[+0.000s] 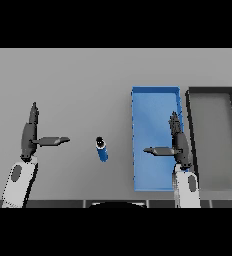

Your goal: Pick up the blue pipe and place it into the blue bin.

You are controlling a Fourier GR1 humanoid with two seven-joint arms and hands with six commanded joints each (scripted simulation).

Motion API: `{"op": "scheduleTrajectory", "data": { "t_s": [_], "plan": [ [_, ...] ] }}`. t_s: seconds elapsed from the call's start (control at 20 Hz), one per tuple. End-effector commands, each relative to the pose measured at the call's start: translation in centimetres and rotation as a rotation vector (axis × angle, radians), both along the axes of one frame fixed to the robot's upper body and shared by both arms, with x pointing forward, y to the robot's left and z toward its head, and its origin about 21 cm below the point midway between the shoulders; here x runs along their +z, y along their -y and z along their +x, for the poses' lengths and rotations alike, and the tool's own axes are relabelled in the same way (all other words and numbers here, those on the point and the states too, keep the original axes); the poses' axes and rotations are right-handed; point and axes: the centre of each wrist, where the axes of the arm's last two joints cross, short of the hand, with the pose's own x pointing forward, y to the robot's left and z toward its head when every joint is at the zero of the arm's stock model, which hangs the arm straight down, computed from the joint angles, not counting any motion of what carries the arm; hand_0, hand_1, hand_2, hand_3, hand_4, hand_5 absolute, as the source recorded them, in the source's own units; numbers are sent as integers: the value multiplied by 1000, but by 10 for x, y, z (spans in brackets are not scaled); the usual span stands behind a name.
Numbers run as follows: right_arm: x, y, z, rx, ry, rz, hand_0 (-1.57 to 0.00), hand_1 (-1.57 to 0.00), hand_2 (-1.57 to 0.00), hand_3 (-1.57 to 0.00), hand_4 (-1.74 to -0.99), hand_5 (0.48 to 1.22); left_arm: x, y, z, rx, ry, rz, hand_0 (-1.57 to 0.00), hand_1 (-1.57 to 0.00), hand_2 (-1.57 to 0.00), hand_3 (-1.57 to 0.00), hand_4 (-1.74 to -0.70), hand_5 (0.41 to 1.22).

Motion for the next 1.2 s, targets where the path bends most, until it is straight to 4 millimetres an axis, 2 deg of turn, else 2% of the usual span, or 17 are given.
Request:
{"op": "scheduleTrajectory", "data": {
  "t_s": [0.0,0.25,0.35,0.4,0.5,0.6,0.65,0.9,1.0,1.15],
  "plan": [
    [0,1,0,-1,1,0,1,1,1,1,-1205,629,0,1,0,-1,6,0,1,1,1,1,-966,593],
    [-2,7,-4,-5,0,1,1,1,1,1,-1205,629,-1,7,-3,-7,2,4,1,1,1,1,-966,593],
    [5,29,-20,58,128,-226,1,1,1,1,-1201,628,-4,-19,-18,-192,7,123,1,1,1,1,-963,592],
    [9,29,-26,82,141,-273,1,1,1,1,-1197,627,-4,-25,-19,-233,0,145,1,1,1,1,-960,590],
    [10,33,-33,90,132,-309,1,1,1,1,-1193,622,-3,-33,-20,-282,-10,163,1,1,1,1,-959,592],
    [13,28,-31,98,126,-305,1,1,1,1,-1206,625,-6,-30,-19,-310,-9,159,1,1,1,1,-960,594],
    [13,28,-33,106,132,-313,1,1,1,1,-1203,625,-1,-32,-19,-335,-7,151,1,1,1,1,-960,593],
    [16,28,-29,110,133,-318,1,1,1,1,-1179,616,6,-23,-38,-533,-45,162,1,1,1,1,-1026,549],
    [14,28,-30,110,129,-321,1,1,1,1,-1174,616,-1,-5,-49,-615,-80,153,1,1,1,1,-1071,522],
    [15,29,-34,112,126,-323,1,1,1,1,-1174,618,-4,17,-54,-696,-134,157,1,1,1,1,-1126,485]
  ]
}}
